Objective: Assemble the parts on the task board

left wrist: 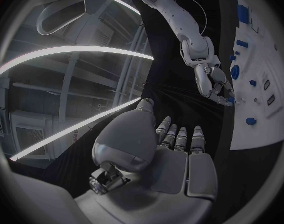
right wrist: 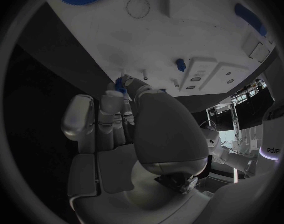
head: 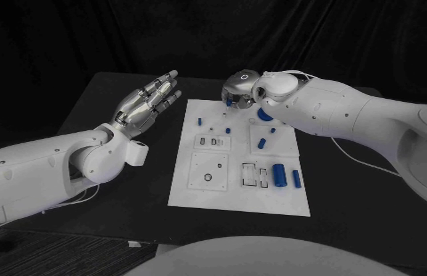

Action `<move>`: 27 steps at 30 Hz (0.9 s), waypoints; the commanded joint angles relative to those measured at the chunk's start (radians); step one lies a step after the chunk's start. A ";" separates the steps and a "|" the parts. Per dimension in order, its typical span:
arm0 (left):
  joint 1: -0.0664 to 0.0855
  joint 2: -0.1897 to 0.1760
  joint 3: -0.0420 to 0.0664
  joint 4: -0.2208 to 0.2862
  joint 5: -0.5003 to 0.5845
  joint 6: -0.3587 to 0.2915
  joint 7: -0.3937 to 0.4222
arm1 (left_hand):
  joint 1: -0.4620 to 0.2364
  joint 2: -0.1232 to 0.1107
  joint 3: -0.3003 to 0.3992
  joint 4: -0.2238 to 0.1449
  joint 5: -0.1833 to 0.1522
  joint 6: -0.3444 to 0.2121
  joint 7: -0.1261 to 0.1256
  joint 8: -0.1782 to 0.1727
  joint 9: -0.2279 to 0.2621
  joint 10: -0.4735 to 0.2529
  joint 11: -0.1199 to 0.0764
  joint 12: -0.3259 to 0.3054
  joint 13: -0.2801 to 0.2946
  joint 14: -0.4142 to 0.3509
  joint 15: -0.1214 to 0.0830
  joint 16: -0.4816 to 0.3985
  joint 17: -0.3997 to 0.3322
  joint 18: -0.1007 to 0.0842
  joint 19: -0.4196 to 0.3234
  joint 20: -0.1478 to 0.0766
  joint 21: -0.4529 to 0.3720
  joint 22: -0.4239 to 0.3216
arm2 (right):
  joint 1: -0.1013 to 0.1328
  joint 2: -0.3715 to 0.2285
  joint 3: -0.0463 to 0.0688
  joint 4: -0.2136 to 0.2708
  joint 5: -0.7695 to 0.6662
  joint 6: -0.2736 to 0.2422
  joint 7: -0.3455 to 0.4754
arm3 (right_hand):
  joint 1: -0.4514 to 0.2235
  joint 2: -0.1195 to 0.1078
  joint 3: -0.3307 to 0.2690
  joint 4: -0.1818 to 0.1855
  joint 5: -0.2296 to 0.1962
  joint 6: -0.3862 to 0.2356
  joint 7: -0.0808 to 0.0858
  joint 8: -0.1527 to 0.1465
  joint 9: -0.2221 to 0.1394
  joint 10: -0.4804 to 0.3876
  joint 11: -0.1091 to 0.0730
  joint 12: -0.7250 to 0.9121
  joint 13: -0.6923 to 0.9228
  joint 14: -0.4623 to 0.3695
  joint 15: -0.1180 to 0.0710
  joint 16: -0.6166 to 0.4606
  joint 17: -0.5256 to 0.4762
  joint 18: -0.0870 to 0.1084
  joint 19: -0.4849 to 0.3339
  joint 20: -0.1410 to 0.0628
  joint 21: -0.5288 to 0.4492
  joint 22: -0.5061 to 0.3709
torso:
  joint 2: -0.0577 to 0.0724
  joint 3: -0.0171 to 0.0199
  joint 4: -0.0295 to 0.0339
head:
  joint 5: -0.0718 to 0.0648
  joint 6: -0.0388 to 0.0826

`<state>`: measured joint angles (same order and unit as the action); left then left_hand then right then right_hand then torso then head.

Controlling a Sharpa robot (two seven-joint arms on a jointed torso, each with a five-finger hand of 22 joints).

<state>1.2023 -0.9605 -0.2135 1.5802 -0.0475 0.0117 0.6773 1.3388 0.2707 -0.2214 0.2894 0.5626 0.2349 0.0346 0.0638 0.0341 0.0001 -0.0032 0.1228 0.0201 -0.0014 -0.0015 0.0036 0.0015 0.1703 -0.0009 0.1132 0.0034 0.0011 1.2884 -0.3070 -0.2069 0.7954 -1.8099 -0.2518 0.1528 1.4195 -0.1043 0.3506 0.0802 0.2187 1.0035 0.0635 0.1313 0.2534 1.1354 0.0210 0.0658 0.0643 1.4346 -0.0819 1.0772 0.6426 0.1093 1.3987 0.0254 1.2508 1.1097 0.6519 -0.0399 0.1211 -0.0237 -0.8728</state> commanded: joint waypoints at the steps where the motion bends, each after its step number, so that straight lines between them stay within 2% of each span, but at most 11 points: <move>1: 0.002 0.002 0.001 0.002 -0.002 0.018 0.041 | 0.010 0.002 0.006 0.001 0.005 0.014 0.004 0.006 0.002 0.001 0.007 0.007 -0.001 0.001 0.008 -0.004 -0.001 0.009 0.001 0.009 -0.003 -0.001 | -0.004 0.005 0.001 -0.007 -0.003 0.022 -0.024 | -0.005 -0.002 0.008 0.001 -0.003 -0.013 -0.001 -0.008 0.002 -0.014 0.002 -0.005 0.000 -0.008 0.005 -0.006 -0.002 -0.009 -0.004 0.006 -0.004 0.000 | -0.001 -0.0003 -0.0001 | -0.002 0.000; 12: 0.002 0.001 0.001 0.002 -0.002 0.020 0.035 | 0.011 0.002 0.007 0.001 0.006 0.018 0.006 0.008 0.002 0.002 0.010 0.011 0.000 0.001 0.009 -0.004 -0.001 0.009 0.001 0.011 -0.003 -0.001 | -0.018 0.020 0.001 -0.027 -0.003 0.030 -0.026 | -0.006 -0.004 0.010 0.002 -0.004 -0.025 0.000 -0.015 0.001 -0.022 0.003 -0.005 0.001 -0.012 0.007 -0.007 -0.002 -0.010 -0.007 0.008 -0.004 0.003 | -0.001 -0.0006 -0.0002 | 0.001 0.000; 23: 0.002 0.002 0.001 -0.001 -0.002 0.024 0.030 | 0.012 0.002 0.007 0.001 0.006 0.019 0.007 0.008 0.002 0.002 0.011 0.012 0.000 0.001 0.010 -0.004 -0.001 0.009 0.001 0.012 -0.003 -0.001 | -0.021 0.021 0.001 -0.030 -0.003 0.038 -0.036 | -0.006 -0.010 0.014 0.000 -0.004 -0.037 -0.002 -0.026 0.001 -0.056 0.011 -0.006 0.000 -0.020 0.012 -0.011 -0.005 -0.009 -0.014 0.012 -0.007 0.003 | -0.002 -0.0009 0.0000 | 0.002 0.000; 25: 0.002 0.003 0.001 -0.002 -0.002 0.025 0.030 | 0.012 0.003 0.007 0.001 0.006 0.019 0.008 0.008 0.002 0.002 0.012 0.013 0.000 0.001 0.010 -0.004 -0.001 0.009 0.001 0.012 -0.003 -0.001 | -0.022 0.021 0.001 -0.030 -0.003 0.035 -0.037 | -0.008 -0.015 0.016 -0.001 -0.005 -0.072 -0.011 -0.049 -0.005 -0.091 0.016 -0.005 0.000 -0.025 0.017 -0.012 -0.005 -0.008 -0.019 0.016 -0.008 0.005 | -0.002 -0.0008 -0.0001 | 0.003 0.000; 26: 0.002 0.003 0.001 -0.002 -0.002 0.025 0.029 | 0.012 0.003 0.007 0.001 0.006 0.019 0.008 0.008 0.002 0.002 0.012 0.013 0.000 0.001 0.010 -0.004 -0.001 0.009 0.001 0.012 -0.003 -0.001 | -0.022 0.021 0.001 -0.030 -0.003 0.033 -0.039 | -0.011 -0.017 0.015 -0.001 -0.006 -0.104 -0.029 -0.065 -0.014 -0.118 0.020 -0.004 0.000 -0.028 0.020 -0.013 -0.005 -0.008 -0.021 0.019 -0.009 0.007 | -0.002 -0.0009 -0.0005 | 0.004 0.000; 27: 0.002 0.003 0.001 -0.002 -0.002 0.025 0.029 | 0.012 0.003 0.007 0.001 0.006 0.019 0.008 0.008 0.002 0.002 0.012 0.013 0.000 0.001 0.010 -0.004 -0.001 0.009 0.001 0.012 -0.003 -0.001 | -0.022 0.020 0.001 -0.030 -0.003 0.031 -0.040 | -0.011 -0.018 0.015 -0.001 -0.006 -0.111 -0.034 -0.068 -0.016 -0.124 0.021 -0.004 0.000 -0.028 0.020 -0.014 -0.005 -0.008 -0.022 0.020 -0.010 0.006 | -0.002 -0.0009 -0.0004 | 0.003 0.000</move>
<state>1.2023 -0.9595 -0.2135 1.5772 -0.0477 0.0233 0.6774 1.3422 0.2741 -0.2215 0.2895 0.5626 0.2469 0.0393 0.0677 0.0350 0.0035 0.0000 0.1307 0.0202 0.0022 0.0020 0.0036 0.0011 0.1702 -0.0011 0.1203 0.0034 0.0010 1.2687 -0.2860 -0.2067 0.7670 -1.8092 -0.2276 0.1402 1.4102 -0.1132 0.3618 0.0799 0.2189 0.9023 0.0348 0.0687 0.2402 1.0214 0.0401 0.0658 0.0642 1.4131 -0.0605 1.0687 0.6384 0.1094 1.3809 0.0431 1.2468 1.1156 0.6497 -0.0407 0.1207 -0.0205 -0.8728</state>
